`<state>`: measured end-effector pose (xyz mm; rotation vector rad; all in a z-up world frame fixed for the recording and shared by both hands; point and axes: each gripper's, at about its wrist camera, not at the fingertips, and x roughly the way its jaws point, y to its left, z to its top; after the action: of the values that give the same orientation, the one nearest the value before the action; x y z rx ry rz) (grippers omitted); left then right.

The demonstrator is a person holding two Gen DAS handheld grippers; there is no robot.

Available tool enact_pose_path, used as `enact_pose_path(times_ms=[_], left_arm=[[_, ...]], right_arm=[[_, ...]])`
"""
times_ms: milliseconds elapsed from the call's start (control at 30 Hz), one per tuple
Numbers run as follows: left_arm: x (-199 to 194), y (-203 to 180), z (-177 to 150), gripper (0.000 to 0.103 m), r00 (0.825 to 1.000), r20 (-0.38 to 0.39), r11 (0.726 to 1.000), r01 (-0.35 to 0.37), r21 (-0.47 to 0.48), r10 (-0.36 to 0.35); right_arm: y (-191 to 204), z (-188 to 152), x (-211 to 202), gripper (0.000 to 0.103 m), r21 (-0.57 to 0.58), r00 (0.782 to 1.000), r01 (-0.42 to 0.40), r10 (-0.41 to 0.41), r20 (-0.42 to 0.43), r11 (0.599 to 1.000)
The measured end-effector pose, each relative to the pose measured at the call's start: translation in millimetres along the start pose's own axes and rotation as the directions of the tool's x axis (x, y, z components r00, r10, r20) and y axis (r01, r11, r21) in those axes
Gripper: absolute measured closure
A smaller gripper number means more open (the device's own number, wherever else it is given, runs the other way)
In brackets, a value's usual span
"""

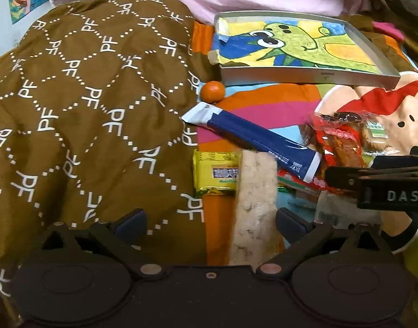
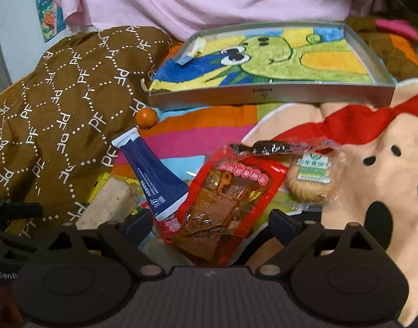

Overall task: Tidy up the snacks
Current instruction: 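Grasp the beige nougat bar with the left tool while the right tool grasps the red spicy-strip packet, then carry both snacks into the metal tray and open both tools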

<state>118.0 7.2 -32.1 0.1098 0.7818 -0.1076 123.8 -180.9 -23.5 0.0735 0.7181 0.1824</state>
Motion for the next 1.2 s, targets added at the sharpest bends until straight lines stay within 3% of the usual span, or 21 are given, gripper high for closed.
enact_pose_path(times_ms=[67,333,533,633,700,833,900,1000,1200], left_arm=[[2,-2,0,0.005,1.000,-0.005,1.000,0.010,0.010,-0.010],[8,-12,-3,0.034,0.999,-0.046,0.997,0.021,0.069,-0.018],[11,-12,-4,0.057,0.997,-0.065,0.997,0.056,0.059,-0.052],[12,-12,-4,0.059,0.996,-0.070,0.997,0.065,0.046,-0.061],[14,-13,-4,0.059,0.995,-0.073,0.997,0.064,0.046,-0.060],[16,-14,-5,0.059,0.995,-0.078,0.997,0.063,0.048,-0.059],[18,-14,-5,0.059,0.995,-0.080,0.997,0.063,0.048,-0.059],[19,-15,-3,0.065,0.994,-0.088,0.997,0.067,0.039,-0.063],[18,-16,-1,0.067,0.991,-0.115,0.998,0.065,0.011,-0.063]], right_arm=[[-1,-1,4,0.012,0.007,1.000,0.006,-0.006,-0.016,1.000],[-6,-7,1,0.035,0.007,0.999,0.012,-0.012,-0.032,1.000],[-4,-9,-8,0.038,-0.005,0.998,0.019,-0.020,-0.058,1.000],[-1,-10,-8,0.035,-0.026,0.999,0.027,-0.029,-0.044,0.999],[-1,-10,-5,0.025,-0.022,0.999,0.025,-0.026,-0.045,0.999],[-2,-12,-1,0.024,-0.012,0.999,0.021,-0.021,-0.047,1.000],[-2,-13,-1,0.033,-0.012,0.999,0.020,-0.020,-0.044,1.000],[-2,-13,-1,0.035,-0.012,0.999,0.024,-0.025,-0.048,1.000],[-1,-16,-6,0.043,0.002,0.997,-0.005,0.005,-0.081,1.000]])
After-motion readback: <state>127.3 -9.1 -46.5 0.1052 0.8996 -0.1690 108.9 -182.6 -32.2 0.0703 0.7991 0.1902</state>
